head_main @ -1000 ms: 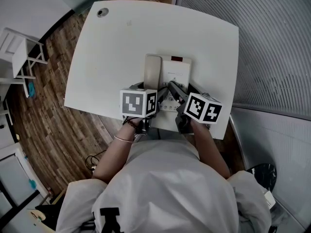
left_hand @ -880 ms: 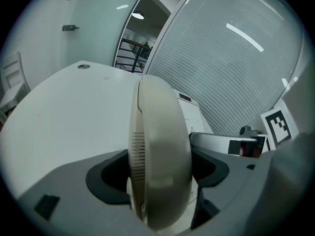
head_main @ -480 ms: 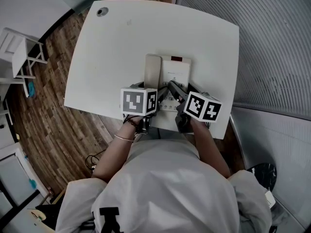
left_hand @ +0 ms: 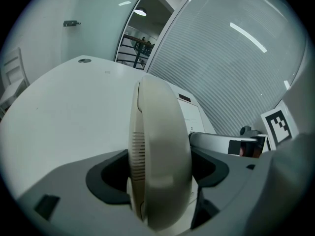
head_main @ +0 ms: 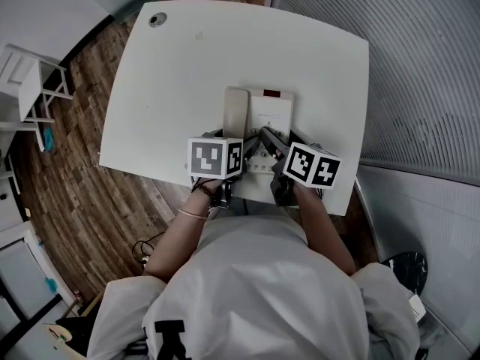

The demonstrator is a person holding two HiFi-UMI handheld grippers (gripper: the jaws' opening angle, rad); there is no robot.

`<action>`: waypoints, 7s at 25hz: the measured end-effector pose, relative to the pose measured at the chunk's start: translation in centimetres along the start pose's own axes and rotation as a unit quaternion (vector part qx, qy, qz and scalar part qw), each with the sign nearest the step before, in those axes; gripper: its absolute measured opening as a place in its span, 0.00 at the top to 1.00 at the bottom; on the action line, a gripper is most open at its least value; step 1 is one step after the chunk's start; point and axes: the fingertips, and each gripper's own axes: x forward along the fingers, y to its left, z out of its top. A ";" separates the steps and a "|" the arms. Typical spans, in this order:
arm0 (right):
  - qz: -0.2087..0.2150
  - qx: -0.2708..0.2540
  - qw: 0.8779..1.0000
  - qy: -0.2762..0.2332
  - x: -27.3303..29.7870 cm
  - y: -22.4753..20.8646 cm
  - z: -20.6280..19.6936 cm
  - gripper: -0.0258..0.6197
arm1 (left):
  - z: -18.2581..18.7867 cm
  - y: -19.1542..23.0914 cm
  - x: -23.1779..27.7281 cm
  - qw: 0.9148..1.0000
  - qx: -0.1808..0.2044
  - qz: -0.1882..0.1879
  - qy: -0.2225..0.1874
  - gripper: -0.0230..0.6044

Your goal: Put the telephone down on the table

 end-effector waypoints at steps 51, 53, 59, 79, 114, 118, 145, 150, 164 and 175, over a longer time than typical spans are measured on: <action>-0.010 0.001 1.000 -0.021 0.5 -0.5 -0.2 0.46 | -0.2 0.4 0.7 0.999 -0.007 -0.003 -0.041 0.39; -0.013 -0.001 1.000 -0.024 0.4 -0.4 -0.2 0.46 | -0.2 0.4 0.6 0.999 -0.008 -0.005 -0.049 0.39; -0.030 -0.025 0.999 -0.029 0.2 -0.7 -0.3 0.47 | 0.5 0.4 0.1 0.996 -0.017 -0.007 -0.093 0.38; -0.031 -0.088 0.990 -0.108 -3.9 1.6 4.1 0.47 | 3.9 -0.7 -4.5 0.977 0.046 0.037 -0.203 0.34; 0.053 -0.230 0.927 -0.293 -13.9 13.7 11.5 0.86 | 11.0 -10.2 -16.3 0.919 0.141 -0.025 -0.367 0.87; 0.061 -0.231 0.924 -0.299 -14.1 14.2 11.5 0.89 | 11.0 -10.5 -16.9 0.911 0.160 -0.017 -0.380 0.92; 0.061 -0.221 0.914 -0.335 -14.1 18.2 7.2 0.91 | 7.9 -9.3 -19.0 0.907 0.198 -0.057 -0.367 0.96; 0.061 -0.223 0.910 -0.345 -15.8 18.3 6.8 0.91 | 7.3 -10.8 -20.0 0.902 0.201 -0.062 -0.377 0.96; 0.056 -0.238 0.912 -0.328 -22.9 15.0 0.4 0.91 | -0.6 -17.2 -21.3 0.898 0.196 -0.066 -0.389 0.96; 0.083 -0.245 0.911 -0.321 -29.8 14.6 -6.7 0.91 | -10.3 -20.6 -23.1 0.900 0.175 -0.051 -0.395 0.96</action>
